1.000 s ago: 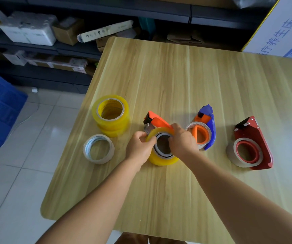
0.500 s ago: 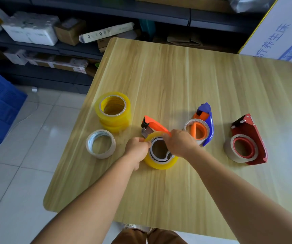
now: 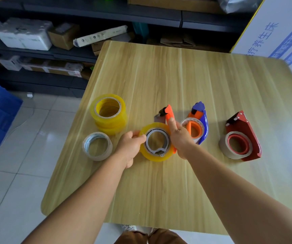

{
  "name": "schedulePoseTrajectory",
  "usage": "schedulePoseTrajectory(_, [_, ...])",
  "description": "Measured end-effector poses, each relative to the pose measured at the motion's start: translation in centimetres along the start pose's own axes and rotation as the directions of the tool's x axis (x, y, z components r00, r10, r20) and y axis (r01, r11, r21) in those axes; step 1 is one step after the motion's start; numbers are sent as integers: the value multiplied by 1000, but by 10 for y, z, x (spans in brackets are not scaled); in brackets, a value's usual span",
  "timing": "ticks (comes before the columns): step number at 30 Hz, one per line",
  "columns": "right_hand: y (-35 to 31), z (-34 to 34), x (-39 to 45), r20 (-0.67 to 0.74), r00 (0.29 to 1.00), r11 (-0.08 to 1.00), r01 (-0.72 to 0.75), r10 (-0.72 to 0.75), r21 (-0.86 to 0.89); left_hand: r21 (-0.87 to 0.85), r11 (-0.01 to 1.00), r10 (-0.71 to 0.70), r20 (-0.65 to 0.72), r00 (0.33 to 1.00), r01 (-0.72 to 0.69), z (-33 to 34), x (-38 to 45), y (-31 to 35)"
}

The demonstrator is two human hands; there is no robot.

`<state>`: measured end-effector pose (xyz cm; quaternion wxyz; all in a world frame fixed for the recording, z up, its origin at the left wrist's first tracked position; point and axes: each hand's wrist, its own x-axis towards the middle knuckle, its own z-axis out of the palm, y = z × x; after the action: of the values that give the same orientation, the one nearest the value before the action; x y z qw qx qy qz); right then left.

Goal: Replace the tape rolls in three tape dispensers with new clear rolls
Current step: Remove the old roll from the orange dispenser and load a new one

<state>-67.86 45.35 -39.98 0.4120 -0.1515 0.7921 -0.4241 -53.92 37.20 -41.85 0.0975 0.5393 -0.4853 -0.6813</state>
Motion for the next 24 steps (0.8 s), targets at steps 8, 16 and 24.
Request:
schedulePoseTrajectory(8, [15,7,-12,42,982,967,188,-184,-171,-39,999,23,-91,996,-26,15,-3,1])
schedulePoseTrajectory(16, [19,2,-22,185,955,888,285,-231,-361,-44,999,5,-61,998,-7,22,-11,8])
schedulePoseTrajectory(24, [13,-4,-17,52,963,871,261,-263,-417,-29,994,110,50,993,-109,25,-13,20])
